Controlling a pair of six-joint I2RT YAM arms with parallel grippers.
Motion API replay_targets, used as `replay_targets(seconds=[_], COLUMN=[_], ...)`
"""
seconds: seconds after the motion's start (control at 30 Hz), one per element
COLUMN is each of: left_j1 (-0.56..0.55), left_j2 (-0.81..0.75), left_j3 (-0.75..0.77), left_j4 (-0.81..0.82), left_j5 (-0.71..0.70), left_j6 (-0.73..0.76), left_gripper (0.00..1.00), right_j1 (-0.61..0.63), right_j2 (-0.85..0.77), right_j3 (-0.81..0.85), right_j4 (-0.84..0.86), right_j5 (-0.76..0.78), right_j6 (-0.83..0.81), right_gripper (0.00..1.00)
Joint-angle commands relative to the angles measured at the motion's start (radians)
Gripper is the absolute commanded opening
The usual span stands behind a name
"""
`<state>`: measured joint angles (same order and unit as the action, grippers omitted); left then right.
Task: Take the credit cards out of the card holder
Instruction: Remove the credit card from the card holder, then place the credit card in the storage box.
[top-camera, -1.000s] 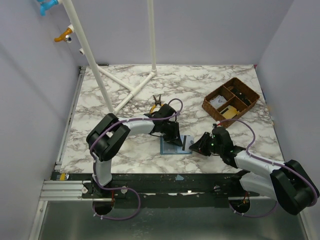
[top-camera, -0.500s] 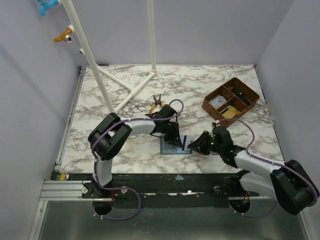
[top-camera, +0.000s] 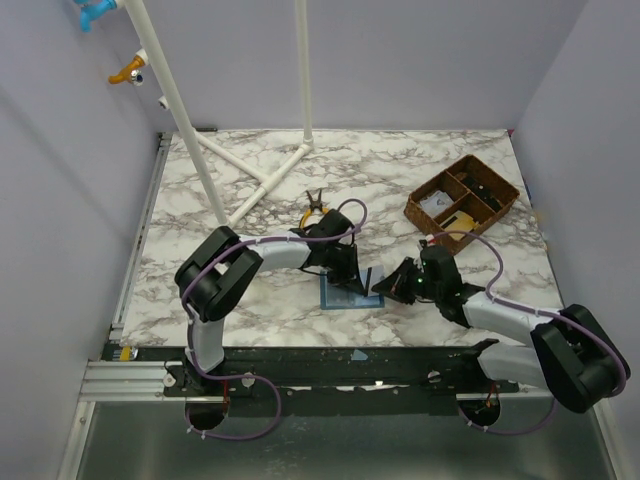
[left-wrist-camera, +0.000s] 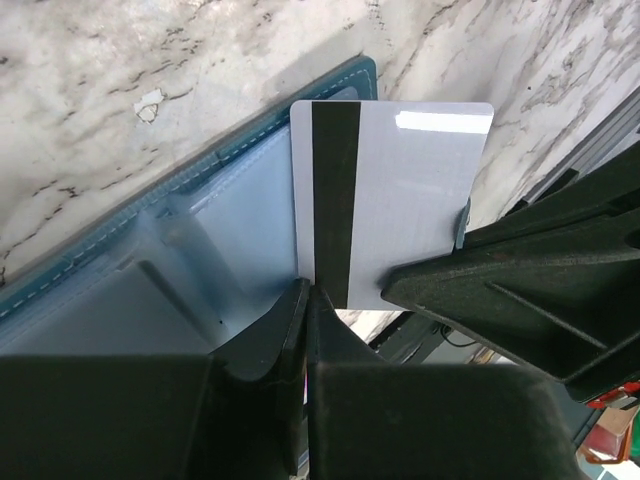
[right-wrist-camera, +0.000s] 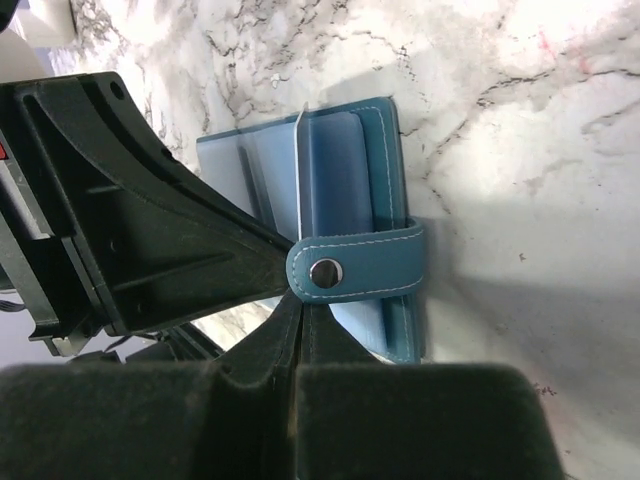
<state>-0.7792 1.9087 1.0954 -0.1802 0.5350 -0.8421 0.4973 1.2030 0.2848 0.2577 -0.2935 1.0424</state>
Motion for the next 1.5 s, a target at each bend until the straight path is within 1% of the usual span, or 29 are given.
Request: replay_targets(seconds=[0.0,0.27,0.5,0.63,0.67,0.83,0.87,0.93,0.97,1.0,1.07,1.1,1.17,1.33,1.4,1.47], left_j1=[0.004,0.069,0.111,0.123,0.126,0.148,0.153,0.161,0.164,0.166,0.174,0.180,0.191,0.217,0.233,0.249], left_j2=[-0.085,-0.260,-0.369,-0.435,-0.452,-0.509,-0.518,-0.543,-0.557,-0.567,-0.590,-0.601,-0.618,-0.638,-0.646,-0.643], left_j3=[-0.019,-0.062,-0.108,-0.141,-0.147,-0.150,-0.144,-0.132,-0.121,-0.112,-0.093,-0.083,-0.065,-0.013,-0.006,0.012], left_j4=[-0.029,-0.101,-0.134,-0.150,-0.155,-0.195,-0.207,-0.231,-0.247,-0.265,-0.293,-0.303,-0.324,-0.377,-0.389,-0.419], left_j5=[-0.036,-0.123,-0.142,-0.148,-0.154,-0.160,-0.165,-0.172,-0.181,-0.188,-0.205,-0.207,-0.207,-0.217,-0.230,-0.230], left_j6=[0.022,0.069,0.094,0.103,0.108,0.146,0.157,0.173,0.181,0.190,0.203,0.208,0.220,0.241,0.237,0.236], left_gripper=[0.05,0.10,0.11,0.11,0.12,0.13,0.14,0.21,0.27,0.35,0.47,0.53,0.65,0.91,0.96,0.99], right_j1=[-0.001,0.000,0.000,-0.001,0.000,-0.002,-0.001,-0.003,-0.002,-0.003,-0.002,-0.003,-0.003,-0.003,-0.004,-0.009], right_j2=[-0.037,-0.076,-0.081,-0.111,-0.120,-0.147,-0.149,-0.150,-0.147,-0.143,-0.133,-0.128,-0.121,-0.102,-0.087,-0.066], right_j3=[0.051,0.091,0.155,0.244,0.270,0.379,0.393,0.426,0.443,0.459,0.486,0.497,0.518,0.557,0.581,0.618], right_j4=[-0.073,-0.125,-0.145,-0.252,-0.307,-0.454,-0.478,-0.517,-0.534,-0.555,-0.584,-0.603,-0.636,-0.703,-0.739,-0.785], right_j5=[-0.006,-0.041,-0.063,0.003,0.030,0.154,0.176,0.217,0.240,0.260,0.289,0.340,0.394,0.507,0.539,0.560], right_j6=[-0.038,-0.082,-0.103,-0.101,-0.102,-0.091,-0.085,-0.076,-0.074,-0.073,-0.071,-0.070,-0.063,-0.044,-0.030,-0.011], right_gripper=[0.01,0.01,0.01,0.01,0.01,0.01,0.01,0.01,0.01,0.01,0.01,0.01,0.01,0.01,0.01,0.01])
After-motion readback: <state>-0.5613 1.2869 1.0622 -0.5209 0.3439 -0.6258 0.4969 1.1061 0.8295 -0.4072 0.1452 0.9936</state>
